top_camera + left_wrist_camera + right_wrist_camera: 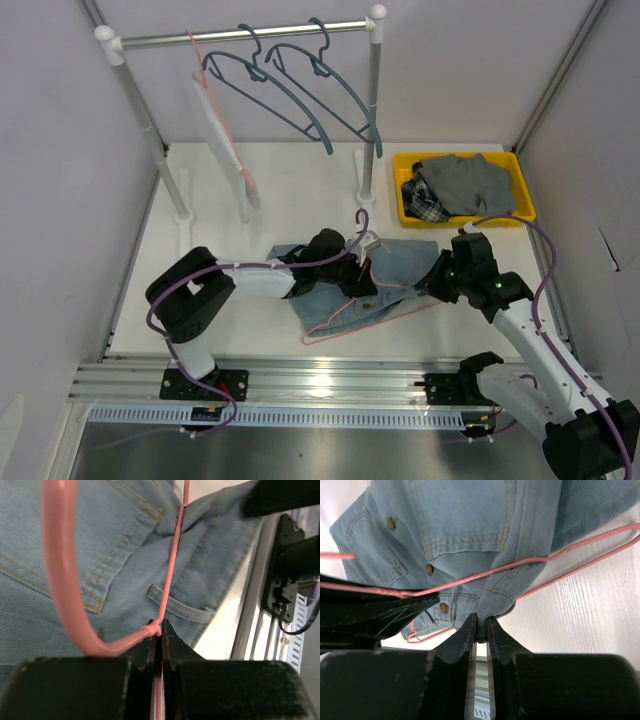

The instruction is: Place the skirt on the hanger

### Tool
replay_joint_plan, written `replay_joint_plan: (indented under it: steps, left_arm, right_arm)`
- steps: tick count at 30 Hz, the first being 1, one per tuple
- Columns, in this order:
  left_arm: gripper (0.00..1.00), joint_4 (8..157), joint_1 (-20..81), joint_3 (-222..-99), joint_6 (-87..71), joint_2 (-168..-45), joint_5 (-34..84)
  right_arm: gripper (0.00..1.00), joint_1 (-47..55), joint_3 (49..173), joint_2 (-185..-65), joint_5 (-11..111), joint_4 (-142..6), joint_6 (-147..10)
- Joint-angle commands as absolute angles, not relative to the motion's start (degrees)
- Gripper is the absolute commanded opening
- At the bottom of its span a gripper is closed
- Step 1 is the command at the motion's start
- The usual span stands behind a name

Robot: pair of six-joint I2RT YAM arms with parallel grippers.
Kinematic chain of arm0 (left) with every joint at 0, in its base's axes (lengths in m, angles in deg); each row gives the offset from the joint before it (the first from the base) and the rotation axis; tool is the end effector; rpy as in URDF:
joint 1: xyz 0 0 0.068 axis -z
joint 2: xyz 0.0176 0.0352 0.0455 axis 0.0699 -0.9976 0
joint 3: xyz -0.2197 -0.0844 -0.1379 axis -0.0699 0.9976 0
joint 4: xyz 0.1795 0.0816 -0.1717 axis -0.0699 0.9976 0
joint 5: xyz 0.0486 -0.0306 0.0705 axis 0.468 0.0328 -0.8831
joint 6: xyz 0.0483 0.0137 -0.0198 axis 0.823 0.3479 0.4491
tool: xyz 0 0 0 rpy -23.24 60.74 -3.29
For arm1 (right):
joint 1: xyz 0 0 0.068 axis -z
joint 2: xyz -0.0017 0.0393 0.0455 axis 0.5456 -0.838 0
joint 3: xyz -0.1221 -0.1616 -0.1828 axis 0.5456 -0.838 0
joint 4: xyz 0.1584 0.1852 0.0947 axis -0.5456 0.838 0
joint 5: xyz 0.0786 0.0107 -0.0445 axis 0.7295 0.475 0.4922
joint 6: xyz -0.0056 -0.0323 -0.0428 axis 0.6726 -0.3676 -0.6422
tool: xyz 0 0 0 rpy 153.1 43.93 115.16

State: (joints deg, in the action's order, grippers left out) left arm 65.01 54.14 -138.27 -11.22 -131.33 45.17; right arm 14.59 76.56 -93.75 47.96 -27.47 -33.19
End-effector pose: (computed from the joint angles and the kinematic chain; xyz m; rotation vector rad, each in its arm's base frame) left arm 0.2180 -0.2875 0.1726 0.9862 2.0335 -1.1693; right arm 0.1615 0.0575 0.2528 0.4733 2.4863 0.5659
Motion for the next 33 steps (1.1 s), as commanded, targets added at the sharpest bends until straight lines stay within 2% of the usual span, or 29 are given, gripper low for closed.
replay_joint_plan:
  steps: [1,7,15,27,33]
  left_arm:
    - [0.00,71.62,55.16,-141.84,-7.27,-133.27,41.00]
    - [0.00,71.18,55.16,-139.48,-7.36,-131.78,38.19]
    - [0.00,69.78,54.90,-135.87,-6.04,-130.29,36.25]
    - [0.00,67.84,49.37,-134.28,-4.72,-125.19,34.23]
    - [0.00,68.46,47.78,-135.78,-2.00,-127.12,35.11]
  right_arm:
    - [0.10,13.91,76.83,-92.42,48.08,-31.81,-32.23]
    - [0.09,15.13,77.88,-90.32,46.76,-29.09,-33.63]
    - [0.09,24.36,83.15,-89.61,52.13,-25.22,-37.06]
    - [0.09,27.26,80.96,-87.42,51.78,-21.62,-39.09]
    - [0.10,28.41,80.79,-88.11,52.04,-21.09,-40.14]
